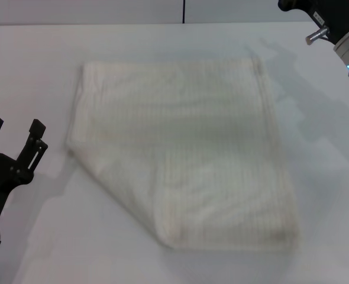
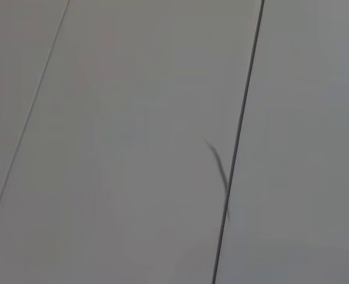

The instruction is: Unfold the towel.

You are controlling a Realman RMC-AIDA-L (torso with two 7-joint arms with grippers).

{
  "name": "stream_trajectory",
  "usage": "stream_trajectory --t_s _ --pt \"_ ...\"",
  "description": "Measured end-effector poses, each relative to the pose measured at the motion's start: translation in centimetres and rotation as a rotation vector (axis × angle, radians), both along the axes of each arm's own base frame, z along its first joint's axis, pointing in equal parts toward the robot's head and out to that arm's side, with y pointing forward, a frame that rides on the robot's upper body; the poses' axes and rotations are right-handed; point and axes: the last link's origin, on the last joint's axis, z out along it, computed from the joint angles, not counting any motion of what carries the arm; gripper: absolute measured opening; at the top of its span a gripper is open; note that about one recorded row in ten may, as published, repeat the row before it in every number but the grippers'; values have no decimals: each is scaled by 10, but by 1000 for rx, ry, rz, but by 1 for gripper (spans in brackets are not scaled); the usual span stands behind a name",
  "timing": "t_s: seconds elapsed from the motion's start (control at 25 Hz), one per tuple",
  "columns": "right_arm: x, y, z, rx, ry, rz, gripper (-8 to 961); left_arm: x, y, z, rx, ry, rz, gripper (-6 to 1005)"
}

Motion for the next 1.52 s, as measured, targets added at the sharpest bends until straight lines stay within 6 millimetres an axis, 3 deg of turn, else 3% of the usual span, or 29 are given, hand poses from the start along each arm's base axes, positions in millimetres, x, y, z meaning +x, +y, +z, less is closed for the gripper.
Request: stream_trajectory --t_s 0.4,0.8,0.84,1.24,1.28,1.52 --pt "-1 0 1 -30 39 -2 371 3 -1 1 5 -7 -20 816" --pt "-4 5 3 -102 79 -6 -4 5 -2 0 0 -22 -32 815" --pt "-4 5 3 -102 79 -6 -3 5 -2 0 0 -22 -32 815" --pt "-24 36 6 -551 -151 -153 -1 12 11 -1 -100 -48 -121 813" --pt "-28 42 5 -676 -239 -236 -1 13 13 -1 -107 -43 -129 813" --pt "-31 48 3 -869 -457 -455 -1 11 24 3 -135 -26 -146 812"
